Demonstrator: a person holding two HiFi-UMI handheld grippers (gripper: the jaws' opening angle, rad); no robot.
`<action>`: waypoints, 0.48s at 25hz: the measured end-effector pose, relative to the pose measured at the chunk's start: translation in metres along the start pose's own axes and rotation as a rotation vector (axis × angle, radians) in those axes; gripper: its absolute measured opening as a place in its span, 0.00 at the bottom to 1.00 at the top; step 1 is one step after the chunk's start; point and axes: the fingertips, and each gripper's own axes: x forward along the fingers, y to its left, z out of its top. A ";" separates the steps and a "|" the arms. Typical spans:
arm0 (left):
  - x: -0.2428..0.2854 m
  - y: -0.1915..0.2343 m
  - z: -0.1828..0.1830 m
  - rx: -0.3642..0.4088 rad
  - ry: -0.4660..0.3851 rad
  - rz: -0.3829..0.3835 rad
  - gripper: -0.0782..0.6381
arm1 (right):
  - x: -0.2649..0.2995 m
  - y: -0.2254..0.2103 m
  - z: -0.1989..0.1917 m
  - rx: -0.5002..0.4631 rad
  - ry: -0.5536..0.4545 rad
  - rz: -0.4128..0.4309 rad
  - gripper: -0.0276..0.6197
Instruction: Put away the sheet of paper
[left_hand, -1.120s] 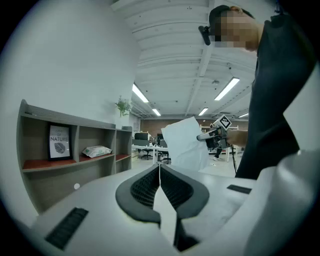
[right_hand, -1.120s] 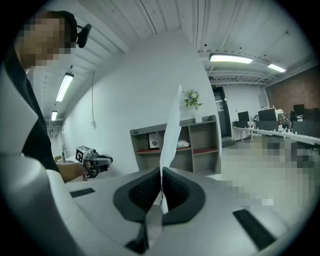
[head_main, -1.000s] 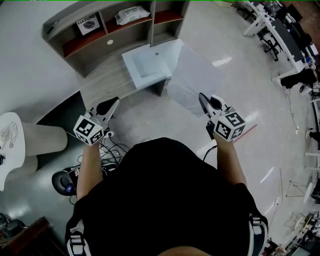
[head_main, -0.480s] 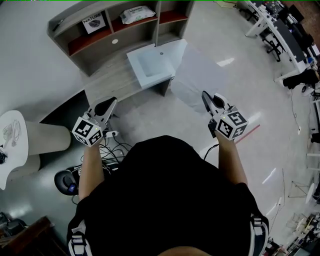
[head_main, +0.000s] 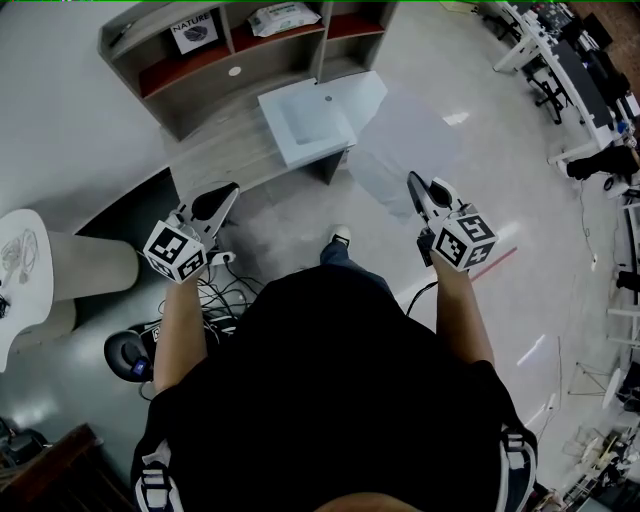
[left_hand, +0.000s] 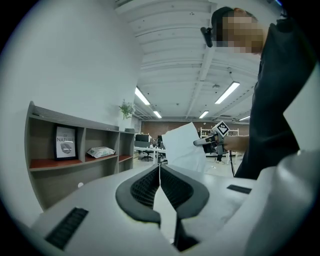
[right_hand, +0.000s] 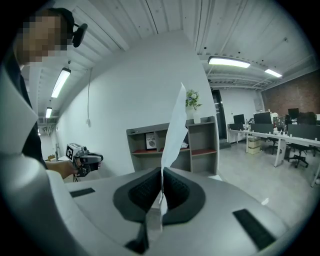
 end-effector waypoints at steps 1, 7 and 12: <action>0.000 0.000 -0.003 0.000 0.006 -0.002 0.14 | 0.002 0.001 0.000 -0.003 -0.002 -0.001 0.06; -0.010 0.006 0.000 0.009 -0.010 0.009 0.14 | 0.017 0.005 0.002 -0.014 0.003 0.004 0.06; -0.011 0.015 0.000 0.006 -0.020 0.027 0.14 | 0.027 -0.001 0.004 -0.023 0.014 0.006 0.06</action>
